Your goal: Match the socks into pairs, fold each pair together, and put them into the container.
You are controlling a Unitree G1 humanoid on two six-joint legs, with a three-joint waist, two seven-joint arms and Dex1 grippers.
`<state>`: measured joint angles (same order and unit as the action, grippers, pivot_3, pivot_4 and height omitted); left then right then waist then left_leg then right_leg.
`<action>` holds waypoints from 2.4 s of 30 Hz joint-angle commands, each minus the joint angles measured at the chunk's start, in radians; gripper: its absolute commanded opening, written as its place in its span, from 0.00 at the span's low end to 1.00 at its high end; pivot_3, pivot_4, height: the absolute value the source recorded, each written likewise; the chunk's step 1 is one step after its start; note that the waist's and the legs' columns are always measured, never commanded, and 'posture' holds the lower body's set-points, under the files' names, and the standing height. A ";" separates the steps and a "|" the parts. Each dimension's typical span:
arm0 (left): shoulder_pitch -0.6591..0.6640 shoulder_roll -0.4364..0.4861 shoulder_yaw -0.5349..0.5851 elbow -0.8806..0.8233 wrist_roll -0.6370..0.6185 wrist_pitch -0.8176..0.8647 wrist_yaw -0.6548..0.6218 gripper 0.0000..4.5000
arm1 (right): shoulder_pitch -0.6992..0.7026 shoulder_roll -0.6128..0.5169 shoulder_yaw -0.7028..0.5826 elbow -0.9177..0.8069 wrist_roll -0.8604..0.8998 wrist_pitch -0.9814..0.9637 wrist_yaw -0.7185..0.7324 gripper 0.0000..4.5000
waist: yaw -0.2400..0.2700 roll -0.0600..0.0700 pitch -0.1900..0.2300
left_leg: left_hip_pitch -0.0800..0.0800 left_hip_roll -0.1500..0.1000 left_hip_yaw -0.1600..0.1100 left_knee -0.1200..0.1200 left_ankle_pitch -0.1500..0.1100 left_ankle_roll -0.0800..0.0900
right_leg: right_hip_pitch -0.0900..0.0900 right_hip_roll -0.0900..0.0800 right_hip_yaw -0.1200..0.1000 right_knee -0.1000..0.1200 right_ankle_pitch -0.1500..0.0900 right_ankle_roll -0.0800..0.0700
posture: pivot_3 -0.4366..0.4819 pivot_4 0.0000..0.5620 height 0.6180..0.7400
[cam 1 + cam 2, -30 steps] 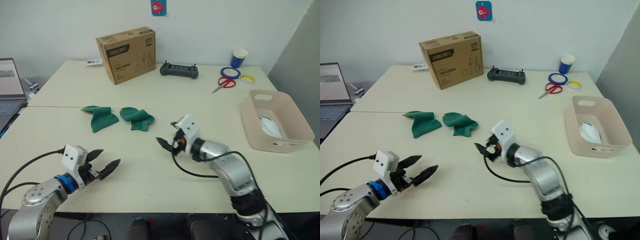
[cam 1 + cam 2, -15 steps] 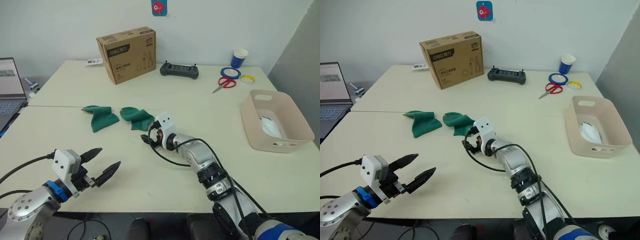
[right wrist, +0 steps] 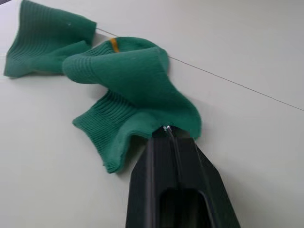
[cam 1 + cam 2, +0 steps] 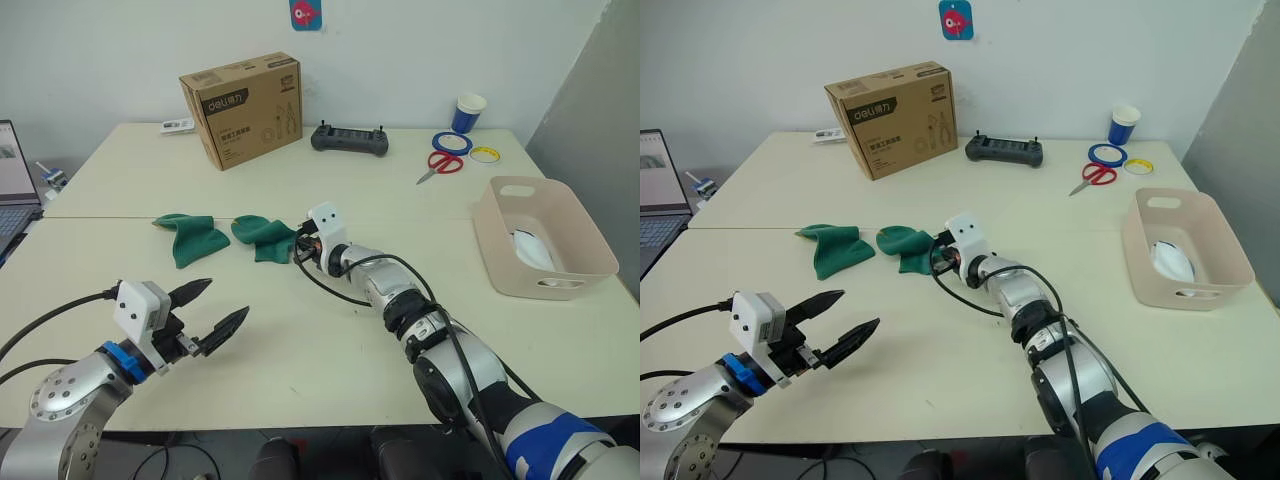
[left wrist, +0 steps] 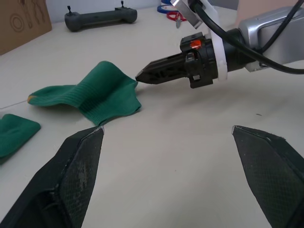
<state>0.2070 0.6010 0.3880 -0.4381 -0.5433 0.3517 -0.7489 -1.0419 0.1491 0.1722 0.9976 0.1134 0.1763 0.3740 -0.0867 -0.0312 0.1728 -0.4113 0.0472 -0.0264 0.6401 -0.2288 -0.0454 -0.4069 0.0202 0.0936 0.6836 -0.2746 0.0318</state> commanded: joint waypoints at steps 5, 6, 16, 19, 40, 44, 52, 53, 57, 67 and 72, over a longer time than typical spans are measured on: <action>-0.012 -0.007 0.016 -0.005 0.013 0.025 0.079 1.00 | 0.314 -0.104 0.164 -0.606 -0.079 0.127 0.130 0.14 | 0.007 0.000 0.000 | -0.001 0.000 -0.001 -0.001 0.000 0.000 | 0.000 0.000 0.000 -0.001 -0.001 0.002 | 0.48 0.27 0.86; -0.007 -0.006 0.026 -0.003 0.010 0.025 0.080 1.00 | 0.362 -0.146 0.186 -0.715 -0.079 0.151 0.170 0.21 | 0.008 0.000 0.000 | -0.002 0.000 -0.001 -0.001 0.000 0.000 | -0.001 0.000 0.000 -0.001 -0.002 0.003 | 0.48 0.27 0.86; 0.062 0.029 0.087 0.064 0.017 -0.001 0.021 1.00 | 0.685 -0.582 0.094 -1.466 0.055 0.435 0.380 1.00 | 0.013 0.000 0.000 | -0.002 0.000 -0.001 0.000 0.000 0.000 | -0.002 -0.002 -0.001 -0.001 -0.004 0.003 | 0.48 0.27 0.86; 0.047 0.029 0.076 0.092 0.029 -0.007 0.022 1.00 | 0.735 -0.635 0.003 -1.540 0.107 0.480 0.376 1.00 | 0.013 0.000 0.001 | -0.002 -0.001 0.001 0.000 0.000 0.000 | -0.002 -0.002 0.001 -0.001 -0.004 0.001 | 0.48 0.27 0.86; -0.604 -0.150 -0.312 0.618 0.310 0.029 0.257 1.00 | 0.783 -0.771 -0.153 -1.720 0.254 0.634 0.294 1.00 | 0.036 -0.003 0.001 | -0.004 -0.002 0.000 0.001 0.000 0.000 | -0.001 -0.001 0.001 -0.003 -0.002 0.007 | 0.48 0.27 0.86; -0.687 -0.184 -0.331 0.717 0.329 0.071 0.276 1.00 | 0.789 -0.785 -0.155 -1.730 0.264 0.647 0.283 1.00 | 0.037 -0.003 0.001 | -0.004 -0.003 -0.001 0.001 0.000 0.000 | -0.001 -0.001 0.001 -0.002 -0.002 0.007 | 0.48 0.27 0.86; -0.811 -0.230 -0.354 0.872 0.360 0.096 0.278 0.52 | 0.815 -0.806 -0.164 -1.759 0.288 0.668 0.264 1.00 | 0.047 -0.003 0.001 | -0.004 -0.003 -0.001 0.002 0.000 0.000 | 0.000 -0.001 0.001 -0.002 -0.001 0.008 | 0.48 0.27 0.86; -0.821 -0.233 -0.357 0.886 0.362 0.098 0.273 0.44 | 0.817 -0.805 -0.165 -1.763 0.290 0.671 0.261 1.00 | 0.048 -0.003 0.001 | -0.004 -0.003 -0.001 0.002 0.000 0.000 | 0.000 -0.001 0.001 -0.002 -0.001 0.009 | 0.48 0.27 0.86; -0.832 -0.232 -0.369 0.904 0.371 0.112 0.247 0.16 | 0.825 -0.809 -0.166 -1.774 0.293 0.680 0.252 1.00 | 0.049 -0.003 0.001 | -0.004 -0.003 -0.001 0.002 0.000 0.000 | 0.000 -0.001 0.001 -0.002 -0.002 0.009 | 0.48 0.27 0.86; -0.664 -0.196 -0.240 0.430 0.144 0.543 0.236 0.00 | 0.866 -0.842 -0.190 -1.810 0.307 0.691 0.235 1.00 | 0.040 -0.003 0.001 | -0.004 -0.002 -0.001 0.002 0.000 0.000 | 0.000 -0.001 0.001 -0.002 -0.002 0.009 | 0.48 0.27 0.86; -0.507 -0.127 -0.193 0.095 -0.084 0.902 0.192 0.00 | 0.888 -0.868 -0.210 -1.817 0.321 0.689 0.236 1.00 | 0.035 -0.003 0.001 | -0.004 -0.002 -0.002 0.002 0.000 0.000 | 0.000 -0.001 0.000 -0.002 -0.002 0.009 | 0.48 0.27 0.86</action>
<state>-0.3096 0.4658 0.1743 -0.2370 -0.5467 1.1634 -0.5377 -0.1539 -0.7080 -0.0083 -0.7829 0.4209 0.8730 0.6097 -0.0515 -0.0344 0.1737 -0.4148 0.0453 -0.0286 0.6422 -0.2286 -0.0456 -0.4064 0.0194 0.0940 0.6819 -0.2766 0.0411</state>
